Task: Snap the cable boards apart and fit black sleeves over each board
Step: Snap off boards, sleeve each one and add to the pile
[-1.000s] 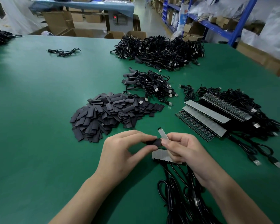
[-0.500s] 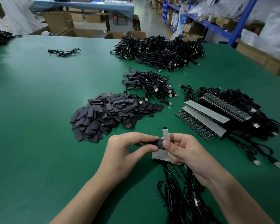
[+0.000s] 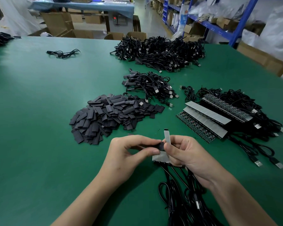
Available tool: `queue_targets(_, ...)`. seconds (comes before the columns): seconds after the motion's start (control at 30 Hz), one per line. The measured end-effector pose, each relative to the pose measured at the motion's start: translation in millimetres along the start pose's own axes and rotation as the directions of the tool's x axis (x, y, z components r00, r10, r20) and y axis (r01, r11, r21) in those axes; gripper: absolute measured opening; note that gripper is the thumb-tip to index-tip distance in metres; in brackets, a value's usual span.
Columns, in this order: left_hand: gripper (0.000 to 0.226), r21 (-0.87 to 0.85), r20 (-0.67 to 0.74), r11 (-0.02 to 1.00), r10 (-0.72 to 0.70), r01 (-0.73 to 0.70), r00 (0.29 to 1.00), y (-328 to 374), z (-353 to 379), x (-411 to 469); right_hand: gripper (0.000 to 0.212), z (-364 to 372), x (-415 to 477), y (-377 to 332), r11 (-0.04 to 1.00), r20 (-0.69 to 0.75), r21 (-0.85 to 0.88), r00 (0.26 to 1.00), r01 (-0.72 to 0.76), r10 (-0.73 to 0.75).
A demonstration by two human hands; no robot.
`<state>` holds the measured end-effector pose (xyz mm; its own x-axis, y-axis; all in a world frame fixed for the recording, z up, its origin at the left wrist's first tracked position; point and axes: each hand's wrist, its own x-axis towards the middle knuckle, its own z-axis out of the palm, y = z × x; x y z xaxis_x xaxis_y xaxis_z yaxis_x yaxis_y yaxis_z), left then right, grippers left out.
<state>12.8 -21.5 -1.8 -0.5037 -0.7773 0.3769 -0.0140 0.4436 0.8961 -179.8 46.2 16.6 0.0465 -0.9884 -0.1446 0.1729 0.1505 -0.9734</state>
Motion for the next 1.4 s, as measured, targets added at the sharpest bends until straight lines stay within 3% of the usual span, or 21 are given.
queue_targets(0.77,0.022,0.010,0.000,1.000,0.009,-0.009,1.000,-2.8,0.5,0.6,0.012,1.3,-2.9,-5.2,0.999,0.001,-0.045,1.000,-0.015,0.015)
queue_targets(1.03,0.021,-0.022,0.007,0.999,-0.028,0.028,1.000,-4.4,1.5,0.7,0.029,0.7,-2.0,-2.3,1.000,-0.003,-0.010,1.000,-0.023,0.023)
queue_targets(1.4,0.019,-0.012,0.010,1.000,0.017,-0.017,1.000,-2.7,0.9,-0.2,0.026,0.8,-2.0,-2.2,0.999,-0.024,-0.001,0.999,-0.036,0.036)
